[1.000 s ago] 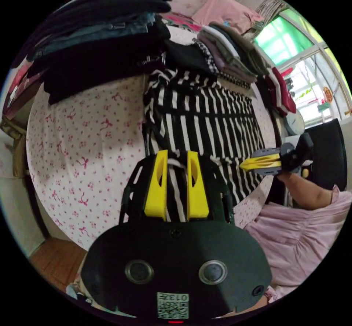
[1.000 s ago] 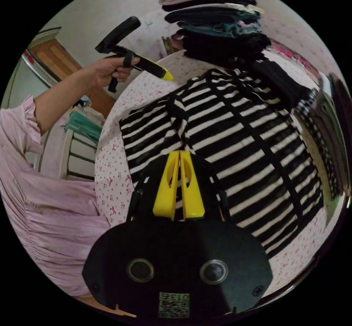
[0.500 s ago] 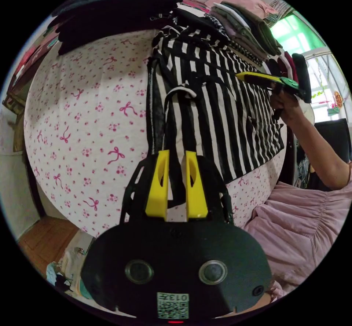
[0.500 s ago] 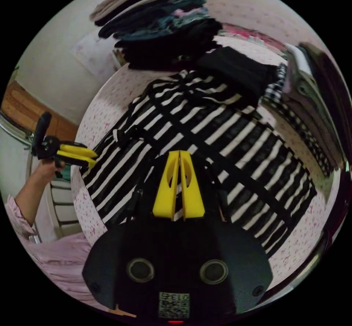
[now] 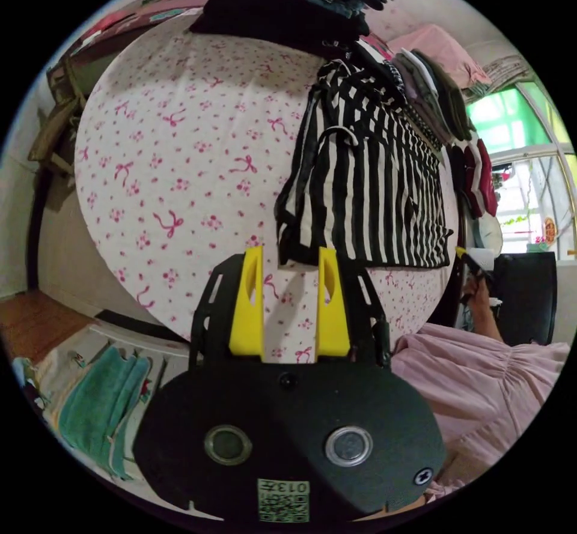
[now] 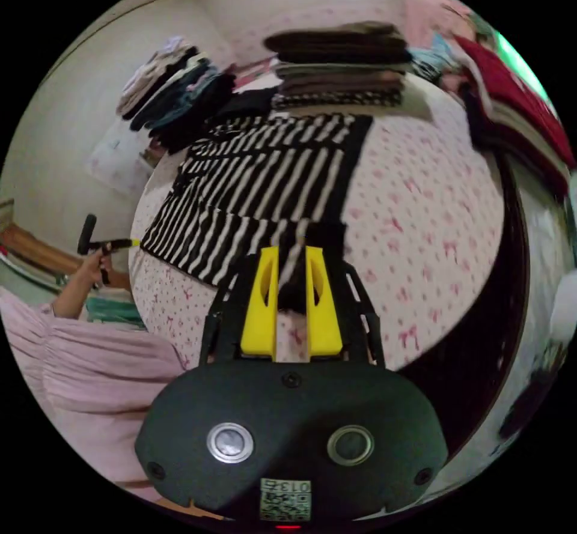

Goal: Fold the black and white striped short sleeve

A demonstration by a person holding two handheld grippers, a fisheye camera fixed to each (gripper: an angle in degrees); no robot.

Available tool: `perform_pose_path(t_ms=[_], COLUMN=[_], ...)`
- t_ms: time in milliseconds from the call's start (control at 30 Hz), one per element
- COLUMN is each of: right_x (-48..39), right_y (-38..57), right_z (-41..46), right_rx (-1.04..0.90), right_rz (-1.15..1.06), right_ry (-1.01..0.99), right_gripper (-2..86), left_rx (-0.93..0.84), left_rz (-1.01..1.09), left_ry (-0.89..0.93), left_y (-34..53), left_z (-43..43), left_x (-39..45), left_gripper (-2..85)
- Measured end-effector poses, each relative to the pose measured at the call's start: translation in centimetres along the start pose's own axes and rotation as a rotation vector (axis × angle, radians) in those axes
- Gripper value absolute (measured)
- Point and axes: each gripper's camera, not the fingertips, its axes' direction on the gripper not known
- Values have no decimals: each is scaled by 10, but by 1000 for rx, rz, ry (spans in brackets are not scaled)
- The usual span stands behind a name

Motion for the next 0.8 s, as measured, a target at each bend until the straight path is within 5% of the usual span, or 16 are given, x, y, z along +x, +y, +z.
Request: perform_pose_path(t_ms=[200,500,800], right_x=[52,45,20], right_y=[85,70,43], right_z=[-25,0,11], right_rx=[33,29,-23], right_rz=[307,296,238], right_ry=[-48,-129,23], right_gripper=[95,97,53], left_rx=[14,14,-19], left_rz=[-51,-36,-12], left_ry=[111,124,49], left_y=[15,14,11], left_z=[-4,-12,-25], left_x=[-11,-1,16], left_gripper=[123,96,45])
